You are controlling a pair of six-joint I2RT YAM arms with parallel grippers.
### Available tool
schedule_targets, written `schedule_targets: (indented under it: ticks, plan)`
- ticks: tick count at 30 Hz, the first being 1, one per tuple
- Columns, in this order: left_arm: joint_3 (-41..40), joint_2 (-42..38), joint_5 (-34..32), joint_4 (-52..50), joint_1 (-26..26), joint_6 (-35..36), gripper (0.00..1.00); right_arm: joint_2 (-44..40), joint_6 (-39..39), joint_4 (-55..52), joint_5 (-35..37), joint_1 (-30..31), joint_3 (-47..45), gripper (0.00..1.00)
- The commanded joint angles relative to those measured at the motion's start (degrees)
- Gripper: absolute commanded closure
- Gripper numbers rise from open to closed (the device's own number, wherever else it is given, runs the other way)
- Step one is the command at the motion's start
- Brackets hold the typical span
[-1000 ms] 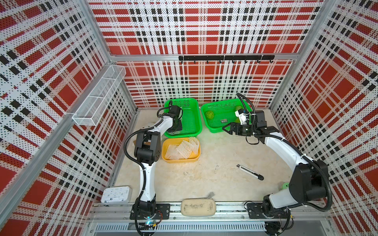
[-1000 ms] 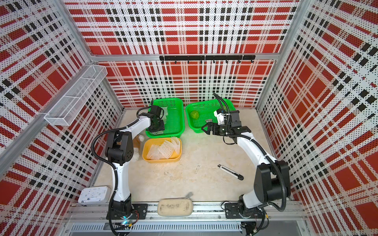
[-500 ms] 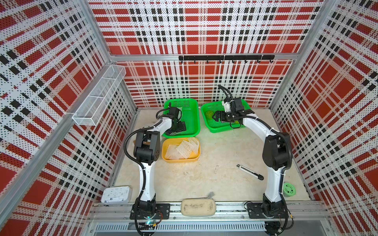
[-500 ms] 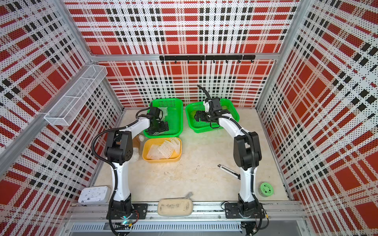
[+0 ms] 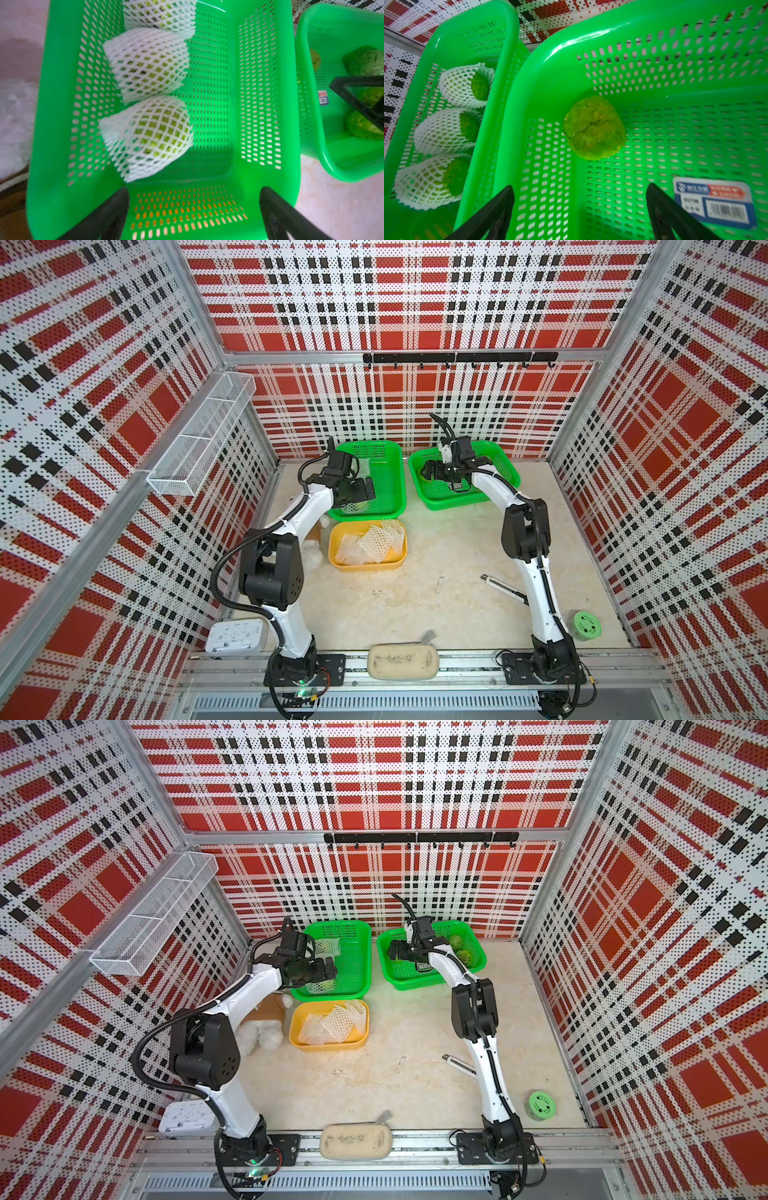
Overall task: Sleeve custard apples in foam nets
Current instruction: Pick up the custard apple from the basket.
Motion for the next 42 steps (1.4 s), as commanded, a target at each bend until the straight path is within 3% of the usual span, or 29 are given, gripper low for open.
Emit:
schedule_targets:
  ticks: [1, 8, 14, 20, 26, 30, 34, 42]
  plan:
    - [-4.1, -4.9, 1.5, 0.0, -0.6, 0.6, 0.01, 3.8, 2.2, 1.5, 0.7, 0.4, 5.5, 0.00]
    - [-13.8, -15.4, 1.5, 0.8, -5.3, 2.0, 0.01, 11.0, 4.8, 6.0, 1.0, 0.4, 12.2, 0.00]
    - [-20.8, -22.0, -4.1, 1.2, -15.2, 1.9, 0.00, 13.9, 6.4, 8.8, 0.9, 0.3, 14.3, 0.02]
    - [-22.3, -20.1, -5.5, 2.4, -19.5, 2.5, 0.01, 11.8, 4.8, 8.9, 0.8, 0.2, 13.5, 0.29]
    - [-19.0, -17.6, -10.2, 5.4, -26.1, 14.1, 0.13, -0.8, 0.0, 14.9, 0.5, 0.0, -2.1, 0.42]
    - [-16.1, -14.4, -6.3, 6.5, -27.2, 20.7, 0.16, -9.8, -2.1, 17.9, -0.9, -0.5, -13.2, 0.47]
    - [-11.3, -9.2, -6.6, 3.2, -27.1, 22.2, 0.31, -17.9, -4.1, 18.0, -2.4, -0.8, -22.2, 0.50]
    - [-4.3, -1.4, -8.2, -1.6, -27.2, 23.5, 0.47, -38.0, -6.4, 18.9, -0.6, -0.7, -45.8, 0.51]
